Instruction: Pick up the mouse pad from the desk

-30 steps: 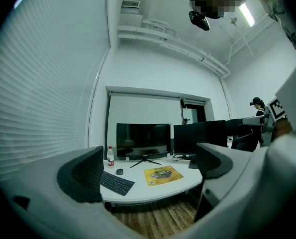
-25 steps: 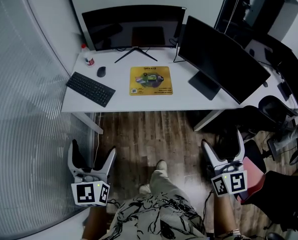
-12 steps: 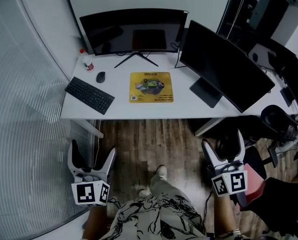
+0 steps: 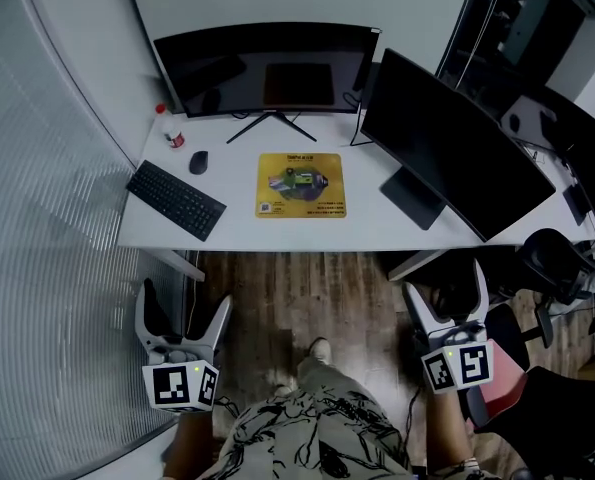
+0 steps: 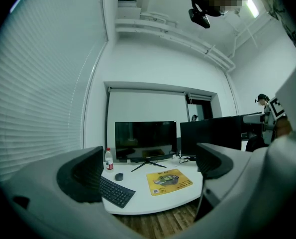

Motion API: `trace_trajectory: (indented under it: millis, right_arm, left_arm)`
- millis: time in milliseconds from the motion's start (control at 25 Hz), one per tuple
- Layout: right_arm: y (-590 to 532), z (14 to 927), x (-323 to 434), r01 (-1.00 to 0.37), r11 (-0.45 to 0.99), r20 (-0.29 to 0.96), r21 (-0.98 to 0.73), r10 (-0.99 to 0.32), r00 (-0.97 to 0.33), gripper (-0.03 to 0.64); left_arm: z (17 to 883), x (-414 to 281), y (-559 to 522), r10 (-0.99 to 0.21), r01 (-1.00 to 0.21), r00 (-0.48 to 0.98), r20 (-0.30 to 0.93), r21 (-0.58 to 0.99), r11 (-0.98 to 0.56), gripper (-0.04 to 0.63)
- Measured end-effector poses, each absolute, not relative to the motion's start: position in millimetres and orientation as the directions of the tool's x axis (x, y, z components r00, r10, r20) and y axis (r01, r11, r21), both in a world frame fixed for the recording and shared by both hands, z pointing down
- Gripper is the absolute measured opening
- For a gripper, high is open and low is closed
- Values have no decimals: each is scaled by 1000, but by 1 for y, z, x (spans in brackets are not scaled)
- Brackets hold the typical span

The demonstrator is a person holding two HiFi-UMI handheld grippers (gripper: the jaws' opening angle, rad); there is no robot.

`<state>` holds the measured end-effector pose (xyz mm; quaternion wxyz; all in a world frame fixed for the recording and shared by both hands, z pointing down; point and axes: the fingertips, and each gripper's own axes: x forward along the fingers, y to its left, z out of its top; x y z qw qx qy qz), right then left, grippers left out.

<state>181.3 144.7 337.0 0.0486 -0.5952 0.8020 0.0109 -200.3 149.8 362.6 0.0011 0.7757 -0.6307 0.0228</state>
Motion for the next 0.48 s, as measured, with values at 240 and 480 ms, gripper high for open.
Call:
trace_trajectory:
  millis: [240, 480]
  right_arm:
    - [119, 337, 192, -951, 305, -96, -41, -949, -300, 529]
    - [89, 336, 207, -948, 314, -106, -41, -945, -309, 529]
  left_arm:
    - [362, -188, 128, -981, -981, 193, 33, -24, -194, 571]
    - [361, -178, 108, -986, -986, 163, 28, -24, -163, 571]
